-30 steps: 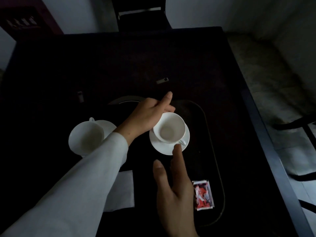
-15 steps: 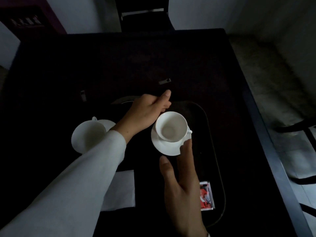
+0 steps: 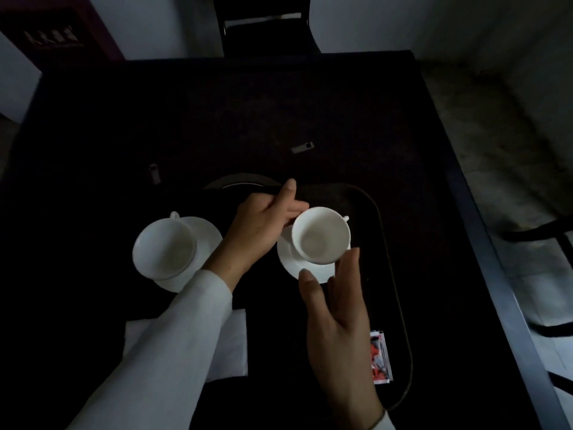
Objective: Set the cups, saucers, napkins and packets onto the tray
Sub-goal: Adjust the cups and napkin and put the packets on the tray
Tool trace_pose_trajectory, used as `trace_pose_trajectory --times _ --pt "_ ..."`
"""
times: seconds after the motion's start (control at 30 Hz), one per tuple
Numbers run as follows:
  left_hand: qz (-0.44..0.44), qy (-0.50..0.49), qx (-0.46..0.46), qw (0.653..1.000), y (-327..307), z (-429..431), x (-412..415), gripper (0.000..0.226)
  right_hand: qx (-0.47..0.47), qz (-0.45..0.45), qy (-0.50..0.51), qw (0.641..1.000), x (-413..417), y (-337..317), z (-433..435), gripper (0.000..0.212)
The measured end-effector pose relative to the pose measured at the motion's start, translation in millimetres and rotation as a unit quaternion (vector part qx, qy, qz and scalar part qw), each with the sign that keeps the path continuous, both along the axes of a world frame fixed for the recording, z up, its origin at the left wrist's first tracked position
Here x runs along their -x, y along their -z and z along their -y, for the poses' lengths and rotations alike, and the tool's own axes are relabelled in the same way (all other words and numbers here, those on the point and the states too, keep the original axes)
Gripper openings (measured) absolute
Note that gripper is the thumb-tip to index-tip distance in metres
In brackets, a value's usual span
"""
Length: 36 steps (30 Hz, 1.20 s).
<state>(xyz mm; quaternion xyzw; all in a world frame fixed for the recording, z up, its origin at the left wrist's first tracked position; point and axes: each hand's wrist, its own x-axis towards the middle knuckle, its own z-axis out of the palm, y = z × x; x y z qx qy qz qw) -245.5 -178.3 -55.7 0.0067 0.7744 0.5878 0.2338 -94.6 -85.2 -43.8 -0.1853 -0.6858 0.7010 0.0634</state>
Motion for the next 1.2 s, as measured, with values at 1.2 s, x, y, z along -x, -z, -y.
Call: trace_pose_trajectory --times 1.2 --pt "0.01 -0.12 -0.083 0.989 7.9 -4.7 -66.5 0.035 -0.002 0.012 -0.016 1.0 10.2 7.9 -47.1 0.066"
